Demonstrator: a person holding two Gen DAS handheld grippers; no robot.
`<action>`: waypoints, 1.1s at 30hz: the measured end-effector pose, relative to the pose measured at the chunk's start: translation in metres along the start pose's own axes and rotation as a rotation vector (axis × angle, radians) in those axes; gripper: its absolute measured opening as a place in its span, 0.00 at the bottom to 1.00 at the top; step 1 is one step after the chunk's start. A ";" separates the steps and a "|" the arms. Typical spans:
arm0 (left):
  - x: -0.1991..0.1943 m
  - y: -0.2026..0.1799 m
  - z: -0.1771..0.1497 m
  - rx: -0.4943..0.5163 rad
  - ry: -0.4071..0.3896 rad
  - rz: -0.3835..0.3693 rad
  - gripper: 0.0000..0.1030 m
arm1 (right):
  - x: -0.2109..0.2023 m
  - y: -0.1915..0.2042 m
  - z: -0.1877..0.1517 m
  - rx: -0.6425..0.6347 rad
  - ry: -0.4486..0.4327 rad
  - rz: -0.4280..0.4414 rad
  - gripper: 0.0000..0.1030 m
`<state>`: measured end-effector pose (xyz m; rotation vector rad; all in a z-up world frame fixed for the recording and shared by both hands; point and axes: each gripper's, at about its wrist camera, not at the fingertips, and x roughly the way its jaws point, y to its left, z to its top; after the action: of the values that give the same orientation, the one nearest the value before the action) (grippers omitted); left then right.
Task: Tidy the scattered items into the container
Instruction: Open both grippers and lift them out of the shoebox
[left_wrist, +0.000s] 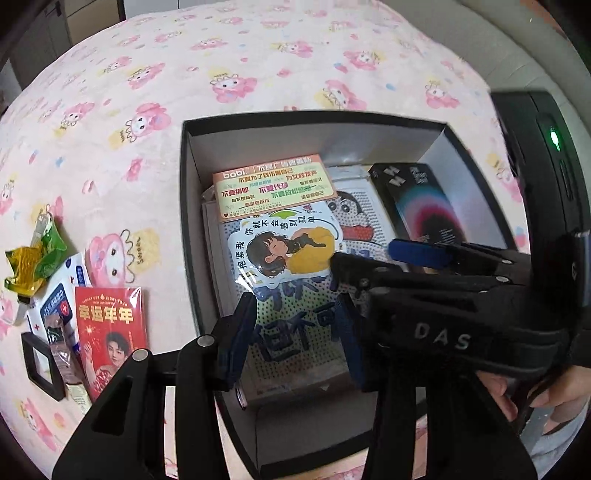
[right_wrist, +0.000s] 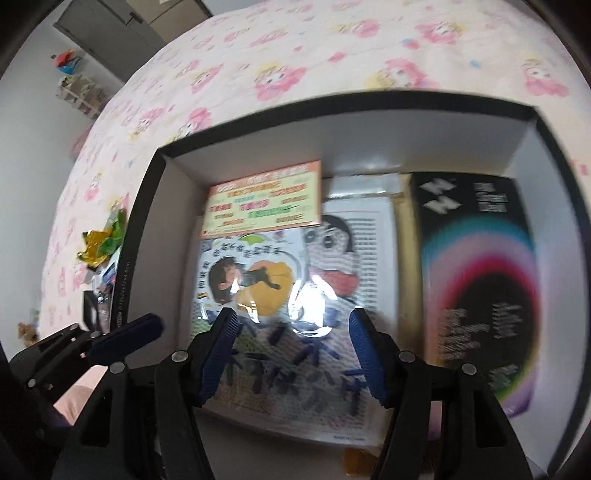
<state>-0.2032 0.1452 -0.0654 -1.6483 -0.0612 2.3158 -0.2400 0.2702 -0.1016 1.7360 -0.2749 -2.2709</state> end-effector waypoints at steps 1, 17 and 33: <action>-0.004 0.002 -0.002 -0.005 -0.013 -0.012 0.43 | -0.004 0.000 -0.002 0.002 -0.016 -0.015 0.58; -0.083 0.021 -0.061 -0.042 -0.171 -0.090 0.43 | -0.080 0.053 -0.074 -0.107 -0.297 -0.163 0.58; -0.142 0.072 -0.134 -0.088 -0.255 -0.097 0.42 | -0.093 0.137 -0.134 -0.198 -0.326 -0.118 0.58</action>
<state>-0.0519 0.0206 0.0040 -1.3461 -0.2946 2.4649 -0.0746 0.1725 -0.0101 1.3150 -0.0084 -2.5644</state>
